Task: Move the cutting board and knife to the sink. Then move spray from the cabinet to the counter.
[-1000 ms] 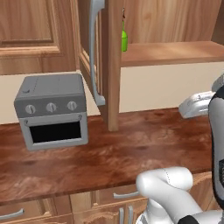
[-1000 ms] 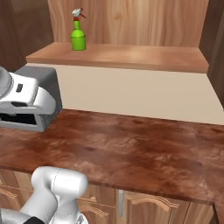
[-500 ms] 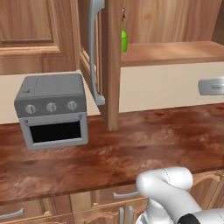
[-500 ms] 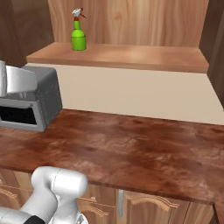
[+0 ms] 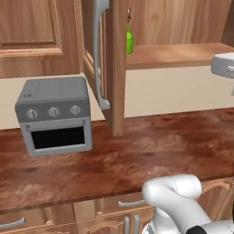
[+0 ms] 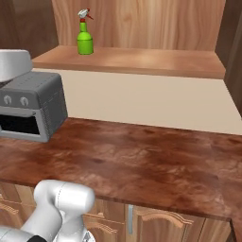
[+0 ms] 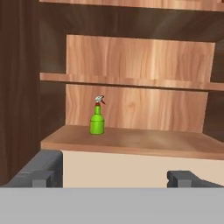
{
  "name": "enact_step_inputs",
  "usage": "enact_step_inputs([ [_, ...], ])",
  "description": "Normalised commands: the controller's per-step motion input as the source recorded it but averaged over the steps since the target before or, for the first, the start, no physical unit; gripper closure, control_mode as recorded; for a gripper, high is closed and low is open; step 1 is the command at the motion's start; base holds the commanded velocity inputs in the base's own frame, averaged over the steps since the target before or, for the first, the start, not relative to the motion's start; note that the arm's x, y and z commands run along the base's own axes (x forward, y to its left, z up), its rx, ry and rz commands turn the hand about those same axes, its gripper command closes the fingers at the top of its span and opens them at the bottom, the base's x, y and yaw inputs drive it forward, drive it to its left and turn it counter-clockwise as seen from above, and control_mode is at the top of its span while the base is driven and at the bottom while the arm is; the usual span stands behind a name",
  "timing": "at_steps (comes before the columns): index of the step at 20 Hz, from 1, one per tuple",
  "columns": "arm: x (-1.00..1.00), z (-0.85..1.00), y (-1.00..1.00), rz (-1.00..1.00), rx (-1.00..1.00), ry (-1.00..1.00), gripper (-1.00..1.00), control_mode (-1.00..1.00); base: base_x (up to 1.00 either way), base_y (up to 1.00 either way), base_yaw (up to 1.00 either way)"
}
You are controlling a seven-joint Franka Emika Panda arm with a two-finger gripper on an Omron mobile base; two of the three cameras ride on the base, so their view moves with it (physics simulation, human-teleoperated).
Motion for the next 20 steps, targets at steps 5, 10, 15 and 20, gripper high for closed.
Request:
enact_step_inputs([
  [5,0.73,0.00,0.01,0.00,0.02,-0.03,-1.00,-1.00,0.00,0.00,0.00],
  [10,0.74,0.00,0.03,0.00,0.02,0.00,-1.00,-1.00,0.00,0.00,0.00],
  [15,0.44,0.00,0.10,0.01,0.00,-0.02,-1.00,-1.00,0.00,0.00,0.00],
  [20,0.39,0.00,0.06,0.02,0.00,0.00,-1.00,-1.00,0.00,0.00,0.00],
])
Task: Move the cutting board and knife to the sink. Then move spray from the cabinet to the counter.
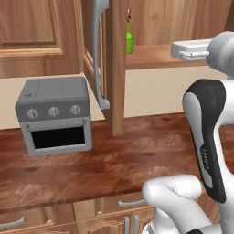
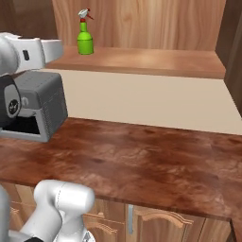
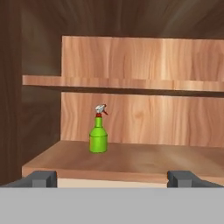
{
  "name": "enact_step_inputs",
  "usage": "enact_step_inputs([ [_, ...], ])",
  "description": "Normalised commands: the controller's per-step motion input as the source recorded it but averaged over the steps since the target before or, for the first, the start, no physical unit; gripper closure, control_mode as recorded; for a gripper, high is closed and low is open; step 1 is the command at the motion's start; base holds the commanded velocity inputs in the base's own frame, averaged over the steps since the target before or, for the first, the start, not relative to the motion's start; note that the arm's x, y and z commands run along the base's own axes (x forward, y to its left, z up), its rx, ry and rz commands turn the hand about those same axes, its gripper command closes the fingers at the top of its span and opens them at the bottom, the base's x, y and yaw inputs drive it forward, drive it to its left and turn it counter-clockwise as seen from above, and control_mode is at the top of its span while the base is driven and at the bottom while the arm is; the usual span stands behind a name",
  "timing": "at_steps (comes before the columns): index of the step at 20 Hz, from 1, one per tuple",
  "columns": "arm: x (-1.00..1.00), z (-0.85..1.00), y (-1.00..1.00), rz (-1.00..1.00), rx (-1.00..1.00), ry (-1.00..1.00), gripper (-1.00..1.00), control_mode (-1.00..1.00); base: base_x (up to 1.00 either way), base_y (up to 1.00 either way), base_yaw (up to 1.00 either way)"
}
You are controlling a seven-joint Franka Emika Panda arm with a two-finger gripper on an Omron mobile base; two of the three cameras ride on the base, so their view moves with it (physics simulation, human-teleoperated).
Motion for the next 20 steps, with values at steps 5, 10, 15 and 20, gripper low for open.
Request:
enact_step_inputs([
  [5,0.39,0.00,0.00,0.06,0.00,0.00,-1.00,-1.00,0.00,0.00,0.00],
  [10,0.37,0.00,0.01,0.05,0.00,0.00,-1.00,-1.00,0.00,0.00,0.00],
  [15,0.24,0.00,0.00,0.07,0.00,0.00,-1.00,-1.00,0.00,0.00,0.00],
  [20,0.37,0.00,0.02,0.01,0.00,0.02,-1.00,-1.00,0.00,0.00,0.00],
])
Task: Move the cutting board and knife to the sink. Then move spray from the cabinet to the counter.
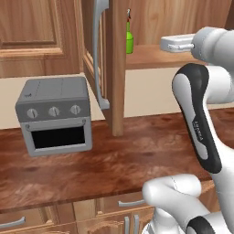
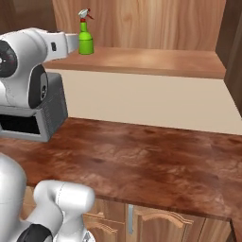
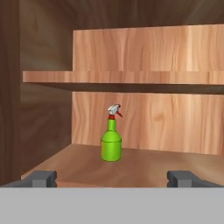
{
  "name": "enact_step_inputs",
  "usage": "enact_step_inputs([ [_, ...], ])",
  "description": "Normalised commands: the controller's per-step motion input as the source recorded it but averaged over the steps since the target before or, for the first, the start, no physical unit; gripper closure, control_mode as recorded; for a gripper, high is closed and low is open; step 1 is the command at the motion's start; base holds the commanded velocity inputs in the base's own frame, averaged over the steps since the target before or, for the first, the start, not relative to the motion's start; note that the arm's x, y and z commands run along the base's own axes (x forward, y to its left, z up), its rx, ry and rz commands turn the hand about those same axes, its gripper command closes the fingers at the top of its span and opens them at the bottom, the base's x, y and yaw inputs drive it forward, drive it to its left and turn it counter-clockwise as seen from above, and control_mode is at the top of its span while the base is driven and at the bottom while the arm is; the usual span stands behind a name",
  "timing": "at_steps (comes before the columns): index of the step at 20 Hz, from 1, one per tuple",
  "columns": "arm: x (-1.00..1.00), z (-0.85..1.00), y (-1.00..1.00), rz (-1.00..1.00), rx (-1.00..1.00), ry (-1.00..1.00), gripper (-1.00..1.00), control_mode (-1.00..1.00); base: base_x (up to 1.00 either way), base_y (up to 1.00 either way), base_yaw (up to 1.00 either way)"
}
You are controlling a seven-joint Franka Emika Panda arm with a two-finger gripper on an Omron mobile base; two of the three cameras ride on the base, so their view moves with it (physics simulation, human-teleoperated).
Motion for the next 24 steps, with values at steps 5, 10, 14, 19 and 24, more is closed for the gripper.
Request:
enact_step_inputs([
  [5,0.37,0.00,0.13,0.00,0.00,0.05,-1.00,-1.00,0.00,0.00,0.00],
  [10,0.14,-0.08,0.08,0.02,0.00,0.02,-1.00,-1.00,0.00,0.00,0.00],
  [14,0.28,0.00,0.06,0.00,0.00,0.00,-1.00,-1.00,0.00,0.00,0.00],
  [19,0.37,0.00,0.00,0.00,0.00,0.00,-1.00,-1.00,0.00,0.00,0.00],
  [24,0.45,0.00,0.00,0.00,0.01,0.00,-1.00,-1.00,0.00,0.00,0.00],
])
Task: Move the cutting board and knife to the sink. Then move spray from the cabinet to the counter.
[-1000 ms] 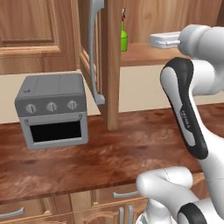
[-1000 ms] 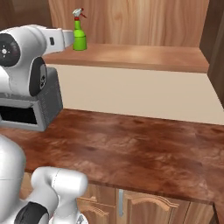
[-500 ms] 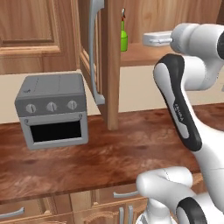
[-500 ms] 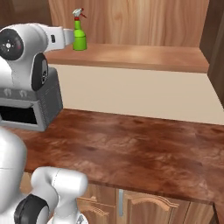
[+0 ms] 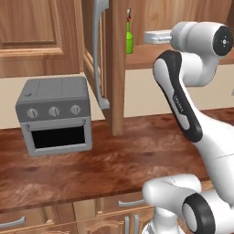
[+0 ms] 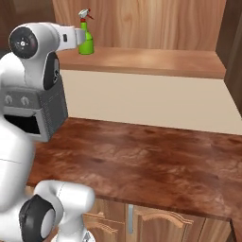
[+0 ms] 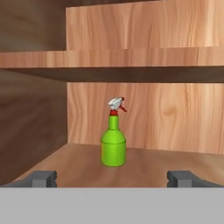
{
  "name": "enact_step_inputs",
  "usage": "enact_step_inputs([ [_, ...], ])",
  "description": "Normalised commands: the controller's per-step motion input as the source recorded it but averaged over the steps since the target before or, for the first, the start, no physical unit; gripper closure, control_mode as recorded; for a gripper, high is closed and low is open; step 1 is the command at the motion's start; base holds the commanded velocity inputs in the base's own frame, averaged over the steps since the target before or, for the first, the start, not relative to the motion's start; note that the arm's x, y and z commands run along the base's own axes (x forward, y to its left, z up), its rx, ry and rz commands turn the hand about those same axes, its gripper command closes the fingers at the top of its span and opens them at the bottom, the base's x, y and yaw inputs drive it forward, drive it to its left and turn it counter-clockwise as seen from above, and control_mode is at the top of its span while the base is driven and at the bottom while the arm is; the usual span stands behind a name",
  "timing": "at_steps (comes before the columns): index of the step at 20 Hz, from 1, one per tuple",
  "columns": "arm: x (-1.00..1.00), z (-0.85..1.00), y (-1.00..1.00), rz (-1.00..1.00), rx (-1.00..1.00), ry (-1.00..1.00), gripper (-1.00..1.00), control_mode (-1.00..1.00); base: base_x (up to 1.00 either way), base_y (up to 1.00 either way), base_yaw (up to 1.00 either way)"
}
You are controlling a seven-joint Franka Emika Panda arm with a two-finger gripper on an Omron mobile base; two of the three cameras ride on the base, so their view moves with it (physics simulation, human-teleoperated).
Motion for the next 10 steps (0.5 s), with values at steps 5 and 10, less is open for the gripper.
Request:
enact_step_inputs([
  [5,0.39,0.00,0.00,0.00,0.00,0.00,-1.00,-1.00,0.00,0.00,0.00],
  [10,0.40,0.00,0.00,0.00,0.00,0.00,-1.00,-1.00,0.00,0.00,0.00],
])
